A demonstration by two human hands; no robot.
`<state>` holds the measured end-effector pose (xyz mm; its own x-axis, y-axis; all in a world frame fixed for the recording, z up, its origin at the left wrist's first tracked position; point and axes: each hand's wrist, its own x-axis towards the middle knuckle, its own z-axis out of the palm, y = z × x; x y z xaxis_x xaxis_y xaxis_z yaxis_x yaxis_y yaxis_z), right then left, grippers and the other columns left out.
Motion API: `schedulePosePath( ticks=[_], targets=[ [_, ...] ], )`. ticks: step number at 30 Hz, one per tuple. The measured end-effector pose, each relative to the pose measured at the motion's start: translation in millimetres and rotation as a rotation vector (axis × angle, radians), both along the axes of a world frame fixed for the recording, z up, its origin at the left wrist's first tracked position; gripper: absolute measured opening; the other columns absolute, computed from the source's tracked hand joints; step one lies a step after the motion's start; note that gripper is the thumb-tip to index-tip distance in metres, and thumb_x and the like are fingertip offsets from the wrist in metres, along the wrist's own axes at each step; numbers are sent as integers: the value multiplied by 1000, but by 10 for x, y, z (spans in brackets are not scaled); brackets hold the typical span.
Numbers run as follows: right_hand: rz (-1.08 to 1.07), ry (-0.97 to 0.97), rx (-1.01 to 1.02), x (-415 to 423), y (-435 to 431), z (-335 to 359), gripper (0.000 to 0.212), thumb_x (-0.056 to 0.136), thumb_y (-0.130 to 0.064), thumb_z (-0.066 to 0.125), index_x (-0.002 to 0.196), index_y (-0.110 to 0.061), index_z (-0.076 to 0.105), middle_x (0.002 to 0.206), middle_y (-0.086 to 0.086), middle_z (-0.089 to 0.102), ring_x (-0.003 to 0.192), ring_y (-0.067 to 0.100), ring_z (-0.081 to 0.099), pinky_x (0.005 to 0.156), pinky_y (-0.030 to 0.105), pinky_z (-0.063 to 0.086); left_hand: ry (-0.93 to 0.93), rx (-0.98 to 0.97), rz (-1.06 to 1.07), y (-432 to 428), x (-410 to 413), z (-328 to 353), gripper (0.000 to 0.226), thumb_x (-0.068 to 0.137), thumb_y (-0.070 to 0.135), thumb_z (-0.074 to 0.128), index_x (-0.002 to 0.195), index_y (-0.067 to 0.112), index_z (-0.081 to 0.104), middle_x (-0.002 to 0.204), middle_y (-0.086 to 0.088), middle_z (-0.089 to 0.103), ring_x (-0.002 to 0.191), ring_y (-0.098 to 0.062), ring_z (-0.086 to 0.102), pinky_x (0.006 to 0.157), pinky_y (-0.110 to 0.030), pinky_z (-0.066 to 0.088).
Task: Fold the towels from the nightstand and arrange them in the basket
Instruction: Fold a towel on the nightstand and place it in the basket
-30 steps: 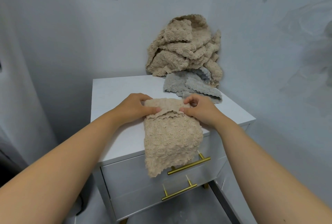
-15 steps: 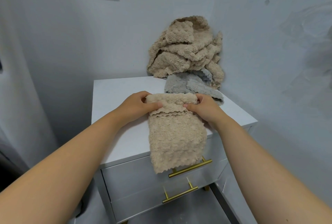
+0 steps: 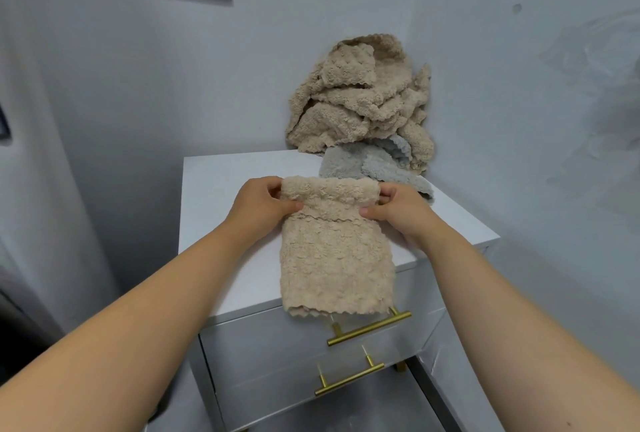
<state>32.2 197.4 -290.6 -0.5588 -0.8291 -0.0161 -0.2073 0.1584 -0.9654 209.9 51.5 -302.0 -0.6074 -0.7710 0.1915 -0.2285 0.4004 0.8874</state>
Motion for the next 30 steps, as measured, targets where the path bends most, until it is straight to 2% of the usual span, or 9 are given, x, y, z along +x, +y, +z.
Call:
schedulePosePath(
  ticks=[5, 11, 14, 18, 20, 23, 25, 27, 30],
  targets=[
    [-153, 87, -113, 83, -102, -39, 27, 74, 13, 70, 99, 5, 65, 98, 15, 70, 85, 20, 67, 75, 27, 55, 126, -97, 81, -7, 5, 2, 20, 74, 8, 77, 78, 20, 61, 81, 12, 60, 77, 3, 52, 64, -5, 36],
    [-203, 272, -106, 102, -111, -5, 21, 68, 6, 78, 76, -6, 62, 76, 5, 64, 67, 12, 57, 59, 24, 49, 100, -222, 83, 16, -5, 3, 30, 73, 12, 78, 72, 29, 53, 86, 11, 59, 85, -6, 50, 70, -8, 34],
    [-141, 300, -61, 93, -76, 41, 29, 70, 9, 76, 72, -13, 58, 71, 2, 62, 62, 9, 55, 54, 16, 49, 60, -219, 15, -12, 31, -11, 26, 74, 9, 75, 73, 25, 54, 89, 7, 61, 88, -11, 53, 76, -21, 40],
    [-45, 343, 14, 89, 4, 77, 28, 70, 11, 75, 75, -13, 61, 86, 7, 67, 77, 13, 60, 72, 23, 52, 28, -178, -85, -40, 128, -7, 28, 73, -5, 64, 73, 22, 57, 84, 8, 62, 87, -18, 57, 81, -39, 47],
    [-13, 349, 44, 105, 46, 82, 26, 72, 13, 70, 79, -11, 63, 91, 8, 67, 83, 15, 58, 77, 28, 50, 36, -169, -115, -7, 159, 16, 27, 74, -6, 55, 72, 20, 57, 82, 8, 62, 82, -14, 56, 84, -38, 46],
    [38, 325, 91, 124, 100, 86, 26, 76, 17, 58, 82, -8, 63, 89, 5, 64, 84, 15, 56, 76, 25, 47, 77, -102, -129, 57, 201, 70, 19, 65, 12, 41, 65, 19, 59, 81, 3, 60, 76, -13, 51, 76, -29, 40],
    [53, 280, 127, 126, 123, 121, 30, 80, 16, 49, 78, -10, 64, 94, 8, 64, 89, 17, 56, 81, 28, 47, 79, -98, -142, 67, 214, 69, 22, 73, 18, 41, 61, 18, 60, 83, -1, 61, 82, -15, 53, 78, -28, 40],
    [49, 242, 128, 144, 151, 182, 28, 86, 8, 47, 75, -10, 66, 93, 5, 64, 90, 15, 56, 81, 22, 44, 47, -114, -152, 78, 218, 52, 28, 89, 22, 52, 63, 17, 61, 86, 0, 62, 88, -15, 55, 83, -30, 41],
    [79, 291, 175, 156, 173, 211, 20, 94, -21, 55, 89, -4, 65, 93, 5, 65, 87, 14, 58, 76, 19, 41, -48, -170, -164, 81, 193, 15, 20, 88, 28, 62, 74, 14, 61, 96, 3, 63, 97, -10, 52, 83, -27, 37]
  ],
)
